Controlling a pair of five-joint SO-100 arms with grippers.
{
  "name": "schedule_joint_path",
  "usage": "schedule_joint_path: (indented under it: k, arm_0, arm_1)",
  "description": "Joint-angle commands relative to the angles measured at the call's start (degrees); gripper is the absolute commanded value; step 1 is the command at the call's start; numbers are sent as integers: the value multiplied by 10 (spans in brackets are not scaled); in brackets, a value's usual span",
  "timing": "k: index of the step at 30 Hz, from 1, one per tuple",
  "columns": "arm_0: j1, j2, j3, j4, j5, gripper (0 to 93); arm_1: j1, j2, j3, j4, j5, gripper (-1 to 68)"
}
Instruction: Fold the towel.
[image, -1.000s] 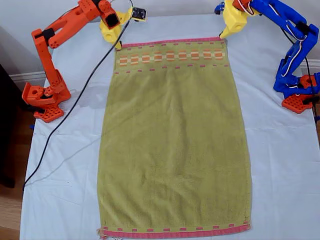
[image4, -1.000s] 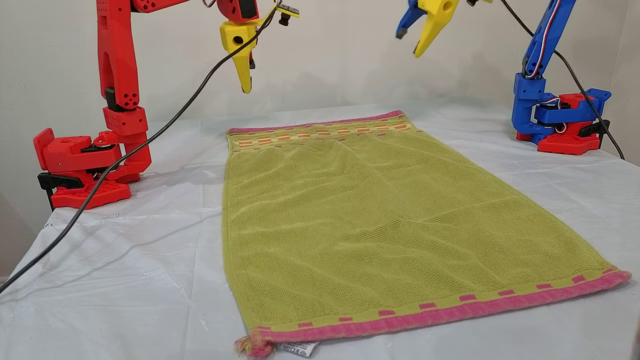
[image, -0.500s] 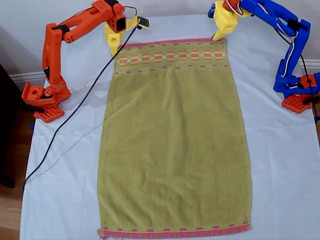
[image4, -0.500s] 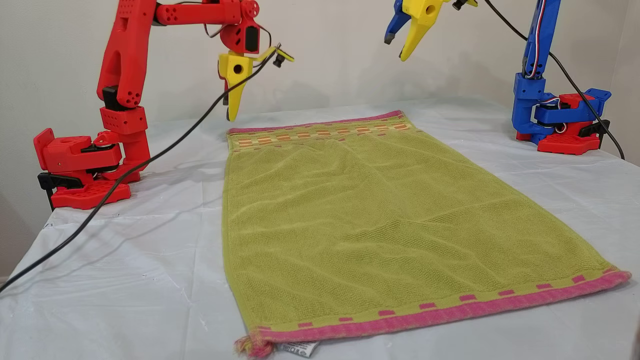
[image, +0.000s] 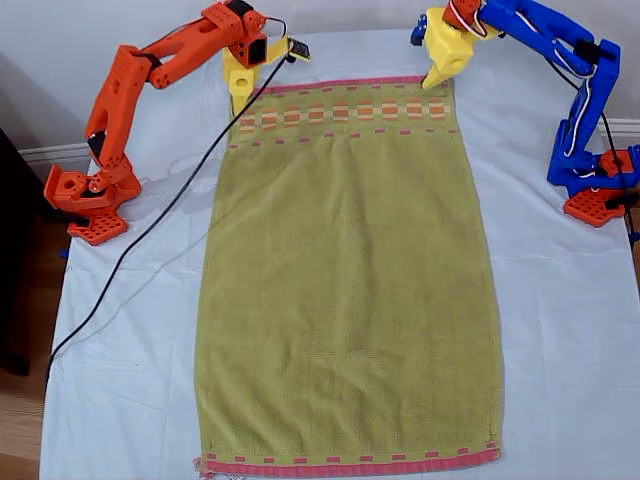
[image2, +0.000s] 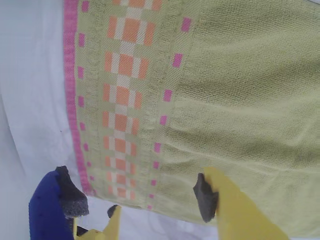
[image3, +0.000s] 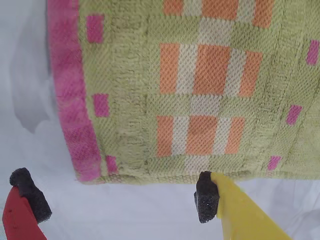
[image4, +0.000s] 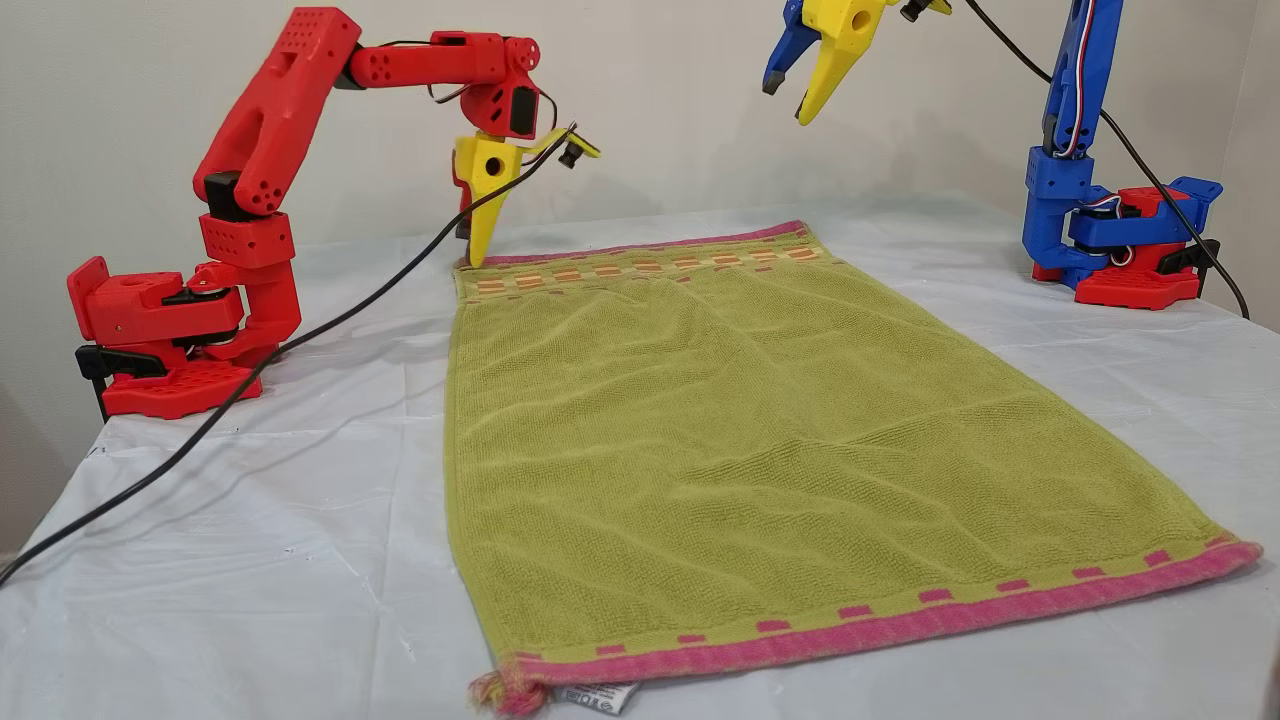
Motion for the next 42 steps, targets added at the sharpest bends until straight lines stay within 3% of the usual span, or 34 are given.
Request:
schedule_joint_path:
  k: [1,16,26,31,35,37,40,42]
  arm_0:
    - [-27,11,-78,8,1,615]
    - [-34,-50,-119,9,23,524]
    - [-33,-105,-160,9,13,575]
    - [-22,-122,-170,9,-12,498]
    - [-15,-143,-189,10,-27,502]
    - [-15,-144,-187,10,-24,413]
    - [-33,-149,-177,9,-30,69]
    - [-42,-159,-185,9,-14,2]
  arm_1:
    - [-10,50,-24,3,0,459]
    - [-35,61,1,3,0,431]
    - [-62,43,3,3,4,395]
    - [-76,32,-6,2,7,394]
    - [-81,20,-18,2,6,394]
    - [-83,18,-18,2,8,393]
    - [-88,15,-19,2,9,391]
    - [-92,12,-23,2,6,389]
